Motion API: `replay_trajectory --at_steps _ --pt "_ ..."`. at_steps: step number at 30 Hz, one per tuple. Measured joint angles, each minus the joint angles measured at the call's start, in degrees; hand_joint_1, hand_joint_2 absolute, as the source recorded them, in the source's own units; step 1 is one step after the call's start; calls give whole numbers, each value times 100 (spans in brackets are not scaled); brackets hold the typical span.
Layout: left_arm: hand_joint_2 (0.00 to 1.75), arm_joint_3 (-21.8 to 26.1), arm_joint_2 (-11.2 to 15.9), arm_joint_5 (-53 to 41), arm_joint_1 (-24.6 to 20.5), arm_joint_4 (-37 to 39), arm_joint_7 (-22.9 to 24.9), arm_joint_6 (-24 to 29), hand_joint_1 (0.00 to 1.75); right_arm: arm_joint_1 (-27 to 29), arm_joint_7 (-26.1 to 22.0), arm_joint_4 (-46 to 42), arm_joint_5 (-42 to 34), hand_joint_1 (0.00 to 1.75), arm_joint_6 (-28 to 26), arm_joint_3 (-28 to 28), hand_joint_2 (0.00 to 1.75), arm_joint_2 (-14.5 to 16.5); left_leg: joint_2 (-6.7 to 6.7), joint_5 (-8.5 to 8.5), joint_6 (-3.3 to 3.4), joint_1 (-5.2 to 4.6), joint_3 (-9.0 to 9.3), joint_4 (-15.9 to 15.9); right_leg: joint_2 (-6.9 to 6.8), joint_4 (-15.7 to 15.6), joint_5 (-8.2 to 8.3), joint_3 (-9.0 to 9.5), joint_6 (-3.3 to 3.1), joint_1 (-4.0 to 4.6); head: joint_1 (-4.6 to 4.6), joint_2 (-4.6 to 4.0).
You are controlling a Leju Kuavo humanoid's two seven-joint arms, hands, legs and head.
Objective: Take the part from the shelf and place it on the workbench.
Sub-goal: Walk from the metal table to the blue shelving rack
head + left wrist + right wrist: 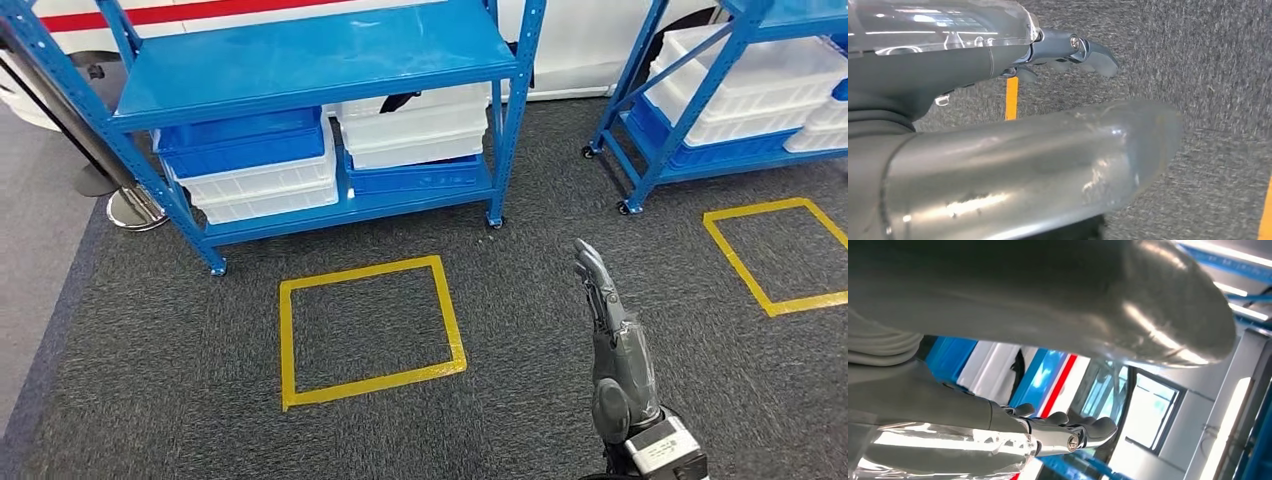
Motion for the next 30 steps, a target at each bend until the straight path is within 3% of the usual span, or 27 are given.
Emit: replay_trajectory --at_steps 2,4,6,8,10,11,12,14,16,17,21,27,30 --pt "0 9 1 -10 -2 0 0 1 0 -4 0 1 -1 0 1 1 0 0 48 22 59 -47 73 -195 -97 -6 -14 20 54 9 4 0" --pt "0 21 -1 -23 15 0 3 10 0 -12 1 1 -2 0 0 2 0 0 -61 62 104 -31 82 -258 -128 -18 -29 58 118 3 6 0" --pt "0 30 -5 -31 19 0 11 25 0 -16 -2 2 -3 0 -10 2 0 0 -145 116 166 13 136 -344 117 153 -170 9 179 -15 24 0" --pt "0 33 -8 -33 0 -1 22 39 0 -3 6 10 24 0 -45 0 0 1 -221 146 208 31 148 -372 415 773 -494 -305 215 -41 48 0" --pt "0 36 -8 -34 -7 -1 31 48 0 20 22 28 80 0 -94 -2 0 4 -295 145 217 28 138 -365 490 1394 -683 -663 241 -52 57 0" --pt "0 37 -8 -35 -3 0 34 50 0 26 26 36 105 0 -116 -1 0 7 -328 140 211 28 141 -358 494 1454 -618 -726 253 -59 57 0" --pt "0 39 -9 -37 2 0 38 51 0 30 28 42 121 0 -135 0 0 9 -357 131 200 31 147 -346 494 1298 -448 -682 260 -70 58 0" --pt "0 40 -14 -45 3 0 41 53 0 30 24 47 140 0 -164 1 0 17 -408 97 157 34 149 -298 513 617 -45 -396 259 -97 59 0" --pt "0 40 -19 -52 -2 0 42 54 0 35 15 46 143 0 -191 2 0 33 -449 57 91 21 119 -231 545 142 132 -204 224 -95 59 0" --pt "0 41 -19 -52 -2 -1 41 53 0 41 13 46 133 0 -205 2 0 44 -459 36 69 13 99 -204 558 71 129 -186 204 -92 60 0" --pt "0 45 -16 -48 3 -2 36 52 0 58 7 46 89 0 -231 1 0 85 -452 16 213 9 95 -215 555 44 140 -178 156 -70 57 0" --pt "0 49 -17 -51 5 -2 55 25 0 73 5 46 57 0 -237 0 0 111 -452 47 144 22 122 -262 553 52 129 -176 94 -44 58 0" --pt "0 62 -17 -34 4 -2 114 -71 0 74 1 46 43 0 -236 0 0 112 -453 46 58 34 124 -269 553 51 124 -176 86 -38 58 0"
